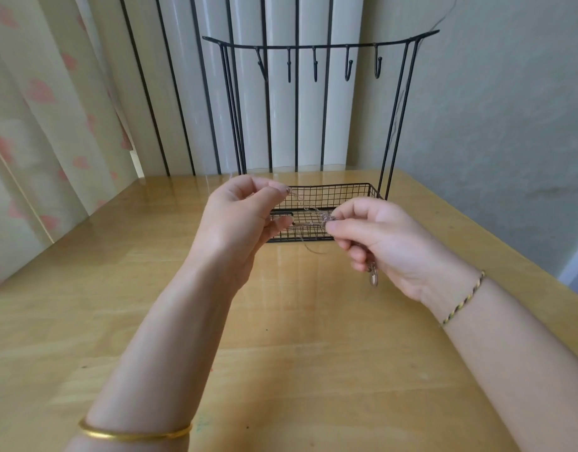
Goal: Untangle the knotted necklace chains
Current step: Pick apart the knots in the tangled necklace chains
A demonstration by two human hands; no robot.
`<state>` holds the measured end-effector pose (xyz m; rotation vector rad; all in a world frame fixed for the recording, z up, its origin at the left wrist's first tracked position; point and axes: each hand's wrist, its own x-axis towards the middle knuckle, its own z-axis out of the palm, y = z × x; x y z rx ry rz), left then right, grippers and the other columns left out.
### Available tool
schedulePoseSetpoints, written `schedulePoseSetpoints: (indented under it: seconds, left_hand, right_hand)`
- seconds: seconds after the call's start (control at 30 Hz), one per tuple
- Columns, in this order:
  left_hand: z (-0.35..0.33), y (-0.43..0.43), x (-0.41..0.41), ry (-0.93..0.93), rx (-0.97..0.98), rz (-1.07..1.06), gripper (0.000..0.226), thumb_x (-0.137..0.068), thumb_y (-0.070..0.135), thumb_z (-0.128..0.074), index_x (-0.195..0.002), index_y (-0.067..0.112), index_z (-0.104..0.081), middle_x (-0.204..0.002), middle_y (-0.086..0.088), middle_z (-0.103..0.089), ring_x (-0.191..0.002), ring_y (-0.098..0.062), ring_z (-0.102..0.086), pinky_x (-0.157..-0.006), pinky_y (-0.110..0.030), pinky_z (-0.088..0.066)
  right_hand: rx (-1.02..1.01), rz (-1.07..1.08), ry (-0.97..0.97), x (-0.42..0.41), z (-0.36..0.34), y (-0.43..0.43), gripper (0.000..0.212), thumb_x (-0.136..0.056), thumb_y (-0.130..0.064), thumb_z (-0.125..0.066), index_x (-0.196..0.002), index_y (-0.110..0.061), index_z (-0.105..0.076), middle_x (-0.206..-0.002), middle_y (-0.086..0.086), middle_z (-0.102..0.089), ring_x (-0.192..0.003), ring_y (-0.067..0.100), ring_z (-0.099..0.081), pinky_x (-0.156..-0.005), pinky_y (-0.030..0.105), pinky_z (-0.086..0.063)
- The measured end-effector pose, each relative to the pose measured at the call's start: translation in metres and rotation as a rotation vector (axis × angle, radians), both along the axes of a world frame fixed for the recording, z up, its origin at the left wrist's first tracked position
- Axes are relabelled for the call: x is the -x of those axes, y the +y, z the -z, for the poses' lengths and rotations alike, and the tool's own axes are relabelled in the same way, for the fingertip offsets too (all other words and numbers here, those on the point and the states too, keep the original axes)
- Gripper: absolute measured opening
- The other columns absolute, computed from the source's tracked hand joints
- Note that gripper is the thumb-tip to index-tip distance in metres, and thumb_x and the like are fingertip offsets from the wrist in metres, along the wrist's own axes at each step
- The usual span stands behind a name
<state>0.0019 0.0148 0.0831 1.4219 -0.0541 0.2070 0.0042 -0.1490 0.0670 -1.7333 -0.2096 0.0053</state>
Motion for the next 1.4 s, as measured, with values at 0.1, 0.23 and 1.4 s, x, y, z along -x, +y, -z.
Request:
schedulePoseSetpoints:
  seconds: [0.1,0.23,1.4]
  left_hand:
    - [0.000,0.001,0.001,-0.004,-0.042,-0.037,0.013,-0.091,0.011,-0.060,-0.078,0.013,-0.059,-0.077,0.000,-0.061,-0.055,-0.006,-0.044,-0.049,-0.017,-0.039]
    - [-0.001,0.006,0.000,-0.029,-0.094,-0.082,0.010,-0.091,0.012,-0.060,-0.081,0.013,-0.060,-0.046,0.016,-0.050,-0.037,-0.001,-0.030,-0.038,-0.015,-0.027]
    - [0.015,-0.004,0.002,-0.196,-1.152,-0.145,0.018,-0.092,0.047,-0.052,-0.099,0.036,-0.064,-0.047,0.005,-0.058,-0.052,0.000,-0.057,-0.052,-0.019,-0.038]
  right_hand:
    - [0.157,0.060,-0.067,-0.001,0.001,0.000,0.009,-0.087,-0.008,-0.063,-0.081,-0.012,-0.059,-0.052,-0.003,-0.049,-0.038,0.006,-0.043,-0.041,0.022,-0.039]
    - [0.271,0.125,-0.120,-0.003,0.003,-0.002,0.005,-0.087,-0.008,-0.063,-0.084,-0.011,-0.060,-0.060,-0.001,-0.050,-0.039,0.006,-0.047,-0.039,0.020,-0.040]
    - [0.166,0.142,-0.519,0.006,-0.004,0.010,0.072,-0.090,0.015,-0.033,-0.146,-0.030,-0.025,-0.134,-0.007,-0.053,-0.116,0.001,-0.054,-0.101,0.028,-0.044]
